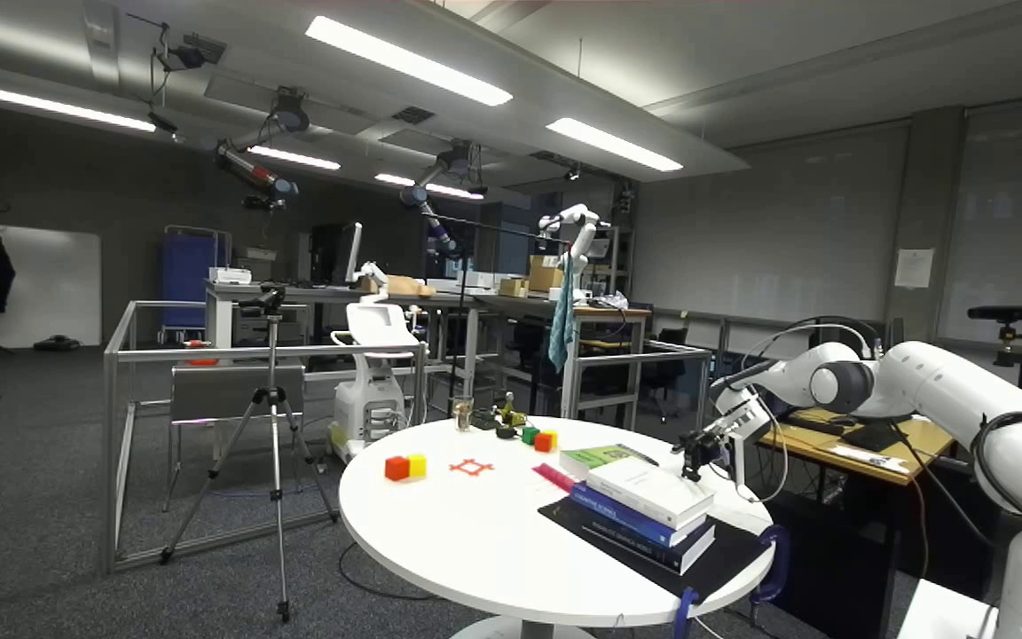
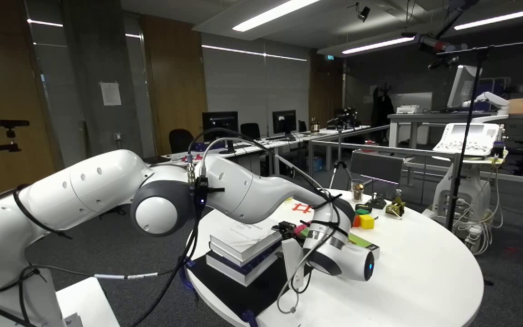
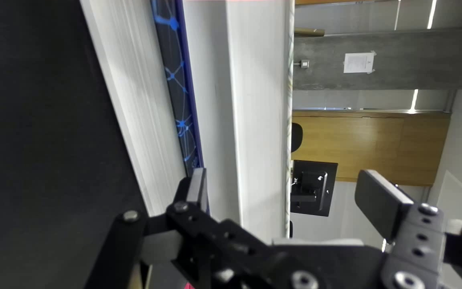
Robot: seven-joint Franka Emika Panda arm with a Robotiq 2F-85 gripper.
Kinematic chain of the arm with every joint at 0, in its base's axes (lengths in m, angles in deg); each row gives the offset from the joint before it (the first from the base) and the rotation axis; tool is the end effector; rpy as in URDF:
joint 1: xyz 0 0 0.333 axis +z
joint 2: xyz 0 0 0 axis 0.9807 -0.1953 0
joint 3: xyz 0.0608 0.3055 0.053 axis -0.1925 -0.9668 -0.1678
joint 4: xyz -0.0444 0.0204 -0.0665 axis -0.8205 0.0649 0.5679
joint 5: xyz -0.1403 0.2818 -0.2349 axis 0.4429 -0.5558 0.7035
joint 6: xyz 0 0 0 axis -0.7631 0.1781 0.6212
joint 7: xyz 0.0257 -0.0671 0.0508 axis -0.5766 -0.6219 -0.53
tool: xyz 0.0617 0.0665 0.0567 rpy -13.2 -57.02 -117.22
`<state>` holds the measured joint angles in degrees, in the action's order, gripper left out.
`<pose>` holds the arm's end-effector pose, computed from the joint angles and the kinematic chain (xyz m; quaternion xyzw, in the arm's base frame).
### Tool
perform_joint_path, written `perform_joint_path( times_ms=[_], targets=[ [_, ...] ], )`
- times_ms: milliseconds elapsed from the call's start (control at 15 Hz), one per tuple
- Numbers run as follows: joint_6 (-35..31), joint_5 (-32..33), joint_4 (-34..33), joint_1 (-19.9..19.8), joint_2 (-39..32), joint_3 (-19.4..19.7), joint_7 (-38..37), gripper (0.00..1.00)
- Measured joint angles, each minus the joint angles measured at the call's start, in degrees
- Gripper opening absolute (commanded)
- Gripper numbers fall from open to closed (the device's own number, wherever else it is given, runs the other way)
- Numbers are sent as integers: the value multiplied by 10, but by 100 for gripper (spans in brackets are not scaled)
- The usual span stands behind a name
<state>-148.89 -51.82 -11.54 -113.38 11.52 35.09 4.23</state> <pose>0.6261 -0.2997 0.1147 -0.7828 0.0428 -0.0068 0.6208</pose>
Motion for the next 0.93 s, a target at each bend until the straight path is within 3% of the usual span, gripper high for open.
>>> perform_joint_path(
  times_ms=[933],
  targets=[
    [5, -57, -12, -7, -31, -25, 1, 100]
  ],
)
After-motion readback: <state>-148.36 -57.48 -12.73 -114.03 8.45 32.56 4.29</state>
